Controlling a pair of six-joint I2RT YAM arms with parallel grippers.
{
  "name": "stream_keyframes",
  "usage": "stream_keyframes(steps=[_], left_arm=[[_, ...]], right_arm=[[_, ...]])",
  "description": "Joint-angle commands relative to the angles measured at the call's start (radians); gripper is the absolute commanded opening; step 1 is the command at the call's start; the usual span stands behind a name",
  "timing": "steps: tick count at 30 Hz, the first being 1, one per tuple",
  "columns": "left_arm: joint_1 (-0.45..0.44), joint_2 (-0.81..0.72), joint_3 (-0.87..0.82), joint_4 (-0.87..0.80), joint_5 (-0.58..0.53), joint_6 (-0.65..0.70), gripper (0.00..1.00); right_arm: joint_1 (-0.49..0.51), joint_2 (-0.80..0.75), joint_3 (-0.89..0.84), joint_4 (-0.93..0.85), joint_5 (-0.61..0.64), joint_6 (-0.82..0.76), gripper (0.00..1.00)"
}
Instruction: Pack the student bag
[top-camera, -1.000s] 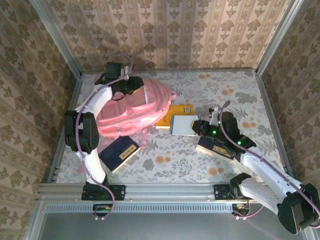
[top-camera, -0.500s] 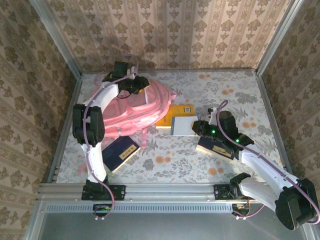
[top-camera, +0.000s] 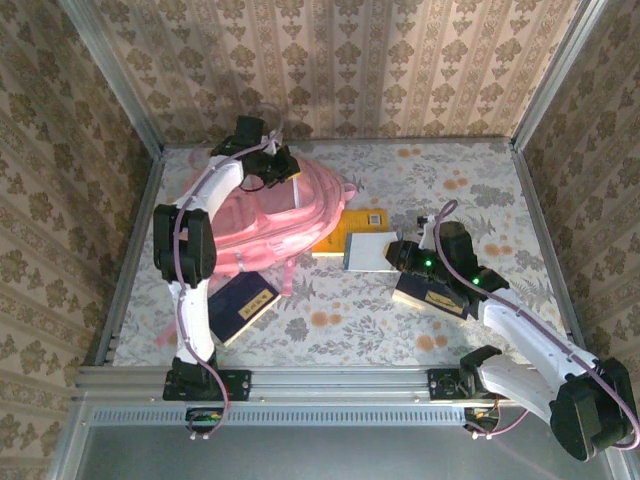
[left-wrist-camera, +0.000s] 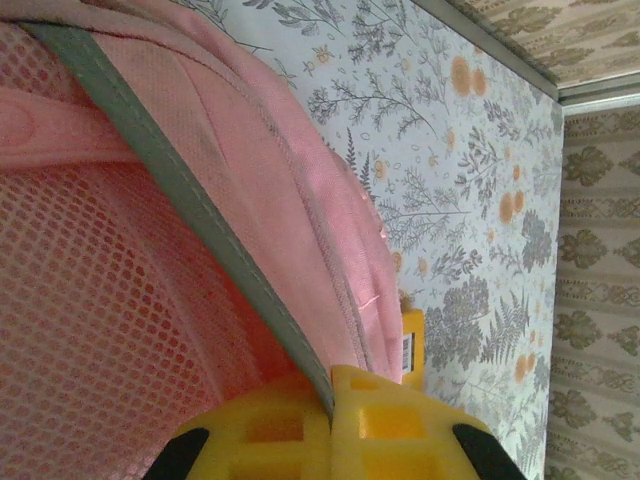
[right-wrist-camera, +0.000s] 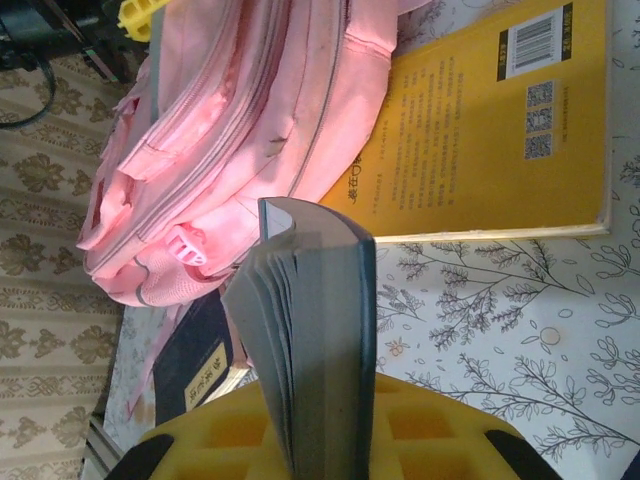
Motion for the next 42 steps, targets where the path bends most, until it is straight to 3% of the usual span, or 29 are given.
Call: stream_keyframes(steps=[1,8,13,21,24,28,35,42], left_arm=[[-0.029,-0.062,0.081,-0.105,0.017,0.119,0.0],[-0.047,-0.232,0.091,-0.228,0.014,0.275,0.0],[-0.043,-0.351,0.065,-0.256,0.034,0.352,0.0],[0.019,-0.526,-0.102,-0.091,0.248,0.366,0.0],[0.049,-0.549,-0.147,-0.009,0.378,0.351,0.0],[0.063,-0.574,-0.189,0.102,0.469,0.322,0.0],[0.063,-0.567,-0.221,0.233,0.557,0.238,0.0],[0.06,-0.567,-0.215,0.26,0.579,0.223,0.0]], right_arm=[[-0.009,-0.032,0.045,-0.037,0.042,-0.032,0.0],[-0.01,-0.081,0.14,-0.159,0.189,-0.09,0.0],[-0.011,-0.075,0.204,-0.187,0.2,-0.11,0.0],[-0.012,-0.043,0.239,-0.117,0.114,-0.054,0.0],[-0.012,-0.018,0.241,-0.076,0.081,-0.03,0.0],[-0.01,0.019,0.231,-0.016,0.029,0.035,0.0],[0.033,0.113,0.195,0.241,-0.075,0.231,0.0],[0.079,0.301,0.261,0.418,-0.027,0.382,0.0]])
